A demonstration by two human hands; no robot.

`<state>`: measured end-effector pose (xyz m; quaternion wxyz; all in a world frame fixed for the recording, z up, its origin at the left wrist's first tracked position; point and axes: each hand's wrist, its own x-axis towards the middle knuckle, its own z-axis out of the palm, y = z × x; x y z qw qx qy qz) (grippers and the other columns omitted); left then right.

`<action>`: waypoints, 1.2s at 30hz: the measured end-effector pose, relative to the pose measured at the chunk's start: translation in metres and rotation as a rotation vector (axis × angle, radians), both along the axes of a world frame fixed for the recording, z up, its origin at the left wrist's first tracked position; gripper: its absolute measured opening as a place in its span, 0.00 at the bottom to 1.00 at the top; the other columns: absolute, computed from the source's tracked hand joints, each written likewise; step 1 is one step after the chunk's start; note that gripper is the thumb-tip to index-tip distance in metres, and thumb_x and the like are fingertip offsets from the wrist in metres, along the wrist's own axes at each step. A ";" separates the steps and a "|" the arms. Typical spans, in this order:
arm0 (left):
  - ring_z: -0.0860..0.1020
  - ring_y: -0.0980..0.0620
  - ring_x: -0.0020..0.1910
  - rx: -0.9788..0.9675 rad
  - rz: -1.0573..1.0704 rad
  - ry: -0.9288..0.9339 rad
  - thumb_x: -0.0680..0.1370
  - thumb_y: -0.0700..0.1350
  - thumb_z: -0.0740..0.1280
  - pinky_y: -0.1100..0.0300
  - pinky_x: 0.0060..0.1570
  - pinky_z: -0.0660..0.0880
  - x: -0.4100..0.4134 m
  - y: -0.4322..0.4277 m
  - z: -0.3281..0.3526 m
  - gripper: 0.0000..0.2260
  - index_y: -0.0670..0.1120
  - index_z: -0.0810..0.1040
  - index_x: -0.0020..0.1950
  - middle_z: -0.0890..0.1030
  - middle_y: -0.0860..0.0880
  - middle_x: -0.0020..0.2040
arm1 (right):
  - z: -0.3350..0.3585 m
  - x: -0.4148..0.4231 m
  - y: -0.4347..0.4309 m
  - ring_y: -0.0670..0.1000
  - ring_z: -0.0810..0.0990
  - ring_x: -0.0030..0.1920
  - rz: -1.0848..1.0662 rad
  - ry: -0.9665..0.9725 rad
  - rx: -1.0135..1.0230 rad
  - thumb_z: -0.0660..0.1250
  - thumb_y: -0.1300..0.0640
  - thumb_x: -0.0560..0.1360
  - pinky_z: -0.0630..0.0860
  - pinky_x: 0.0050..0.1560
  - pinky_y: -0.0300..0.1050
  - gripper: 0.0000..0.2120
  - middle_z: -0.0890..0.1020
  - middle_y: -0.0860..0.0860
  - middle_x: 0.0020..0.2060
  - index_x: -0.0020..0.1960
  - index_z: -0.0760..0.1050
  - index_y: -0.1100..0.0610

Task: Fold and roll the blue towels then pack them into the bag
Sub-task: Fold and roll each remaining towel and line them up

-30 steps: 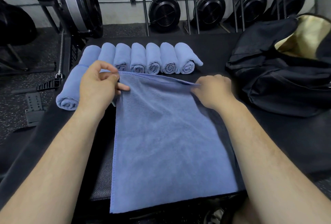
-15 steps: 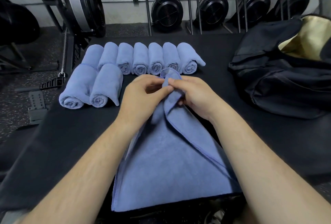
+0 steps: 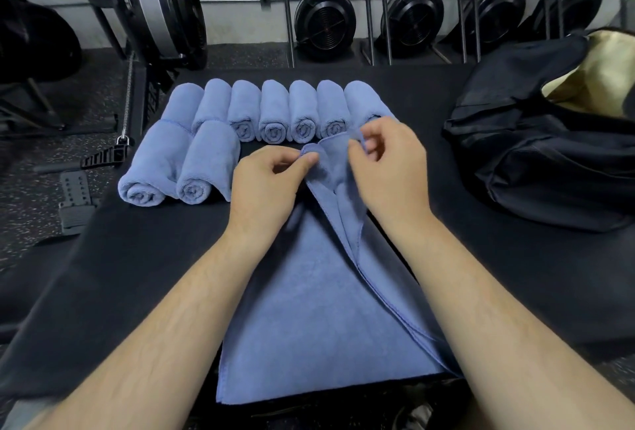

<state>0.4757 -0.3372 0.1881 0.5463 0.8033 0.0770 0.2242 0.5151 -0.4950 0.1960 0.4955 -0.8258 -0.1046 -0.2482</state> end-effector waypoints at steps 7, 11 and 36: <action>0.81 0.59 0.52 0.082 -0.057 -0.023 0.82 0.45 0.67 0.63 0.56 0.75 0.000 -0.007 -0.003 0.09 0.48 0.87 0.49 0.85 0.55 0.48 | -0.012 -0.009 0.014 0.50 0.74 0.42 0.202 0.025 -0.173 0.68 0.59 0.76 0.72 0.45 0.43 0.08 0.78 0.54 0.37 0.43 0.79 0.63; 0.80 0.60 0.53 0.076 -0.046 -0.036 0.82 0.44 0.67 0.70 0.54 0.72 0.000 -0.007 -0.003 0.10 0.48 0.87 0.46 0.84 0.57 0.48 | -0.014 -0.012 0.016 0.48 0.71 0.41 0.210 -0.014 -0.255 0.65 0.60 0.78 0.71 0.45 0.46 0.08 0.74 0.52 0.39 0.44 0.81 0.61; 0.80 0.58 0.55 0.317 -0.057 -0.223 0.79 0.36 0.65 0.65 0.58 0.75 -0.012 0.001 0.006 0.12 0.45 0.86 0.56 0.84 0.52 0.53 | 0.002 -0.016 0.009 0.50 0.76 0.42 0.098 0.003 -0.252 0.65 0.55 0.76 0.73 0.43 0.50 0.06 0.81 0.47 0.38 0.42 0.78 0.54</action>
